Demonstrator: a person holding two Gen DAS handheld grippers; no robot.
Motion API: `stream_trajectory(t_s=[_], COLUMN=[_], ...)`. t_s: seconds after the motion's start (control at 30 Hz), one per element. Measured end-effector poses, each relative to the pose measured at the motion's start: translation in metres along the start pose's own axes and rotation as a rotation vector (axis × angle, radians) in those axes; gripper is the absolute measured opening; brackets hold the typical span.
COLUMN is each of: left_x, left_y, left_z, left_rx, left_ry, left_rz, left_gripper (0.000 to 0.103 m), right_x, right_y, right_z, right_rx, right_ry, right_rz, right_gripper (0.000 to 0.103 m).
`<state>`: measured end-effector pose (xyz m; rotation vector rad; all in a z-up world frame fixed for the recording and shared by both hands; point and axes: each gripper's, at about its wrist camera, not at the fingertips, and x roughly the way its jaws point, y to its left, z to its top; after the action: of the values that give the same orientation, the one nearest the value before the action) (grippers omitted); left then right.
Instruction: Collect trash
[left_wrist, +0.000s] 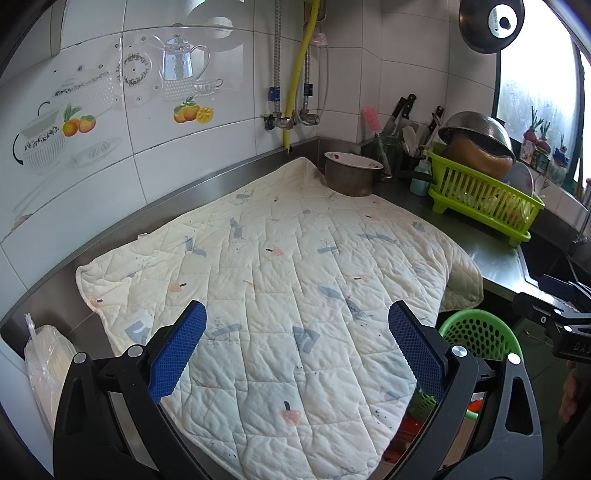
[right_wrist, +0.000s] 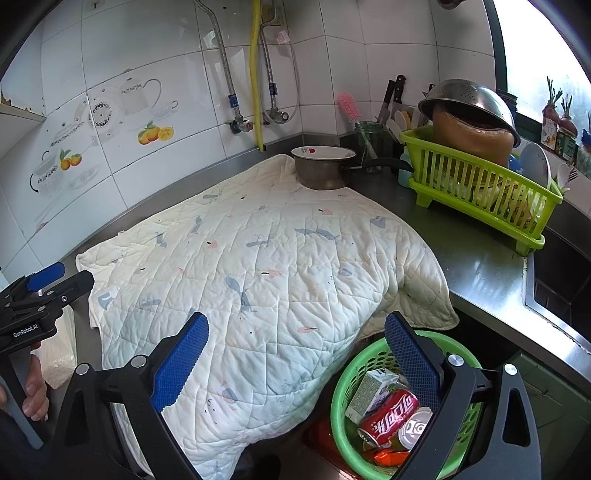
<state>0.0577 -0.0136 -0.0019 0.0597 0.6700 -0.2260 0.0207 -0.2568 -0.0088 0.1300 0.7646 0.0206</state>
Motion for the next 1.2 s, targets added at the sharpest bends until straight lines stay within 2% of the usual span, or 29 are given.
stream_trajectory(t_s=[0.63,1.2], left_x=[-0.003,-0.008], left_y=[-0.01,-0.041], left_z=[0.007,0.027], left_rx=[0.008,0.045], left_ry=[-0.021,-0.096], left_rz=[-0.004,-0.018], left_gripper=[0.098,0.098], right_x=[-0.007,-0.027], right_y=[-0.007,-0.023], right_z=[0.001,0.002], right_rx=[0.022,0.066], right_ry=[-0.038,-0.125], right_rz=[-0.013,-0.074], right_gripper=[0.093,0.094])
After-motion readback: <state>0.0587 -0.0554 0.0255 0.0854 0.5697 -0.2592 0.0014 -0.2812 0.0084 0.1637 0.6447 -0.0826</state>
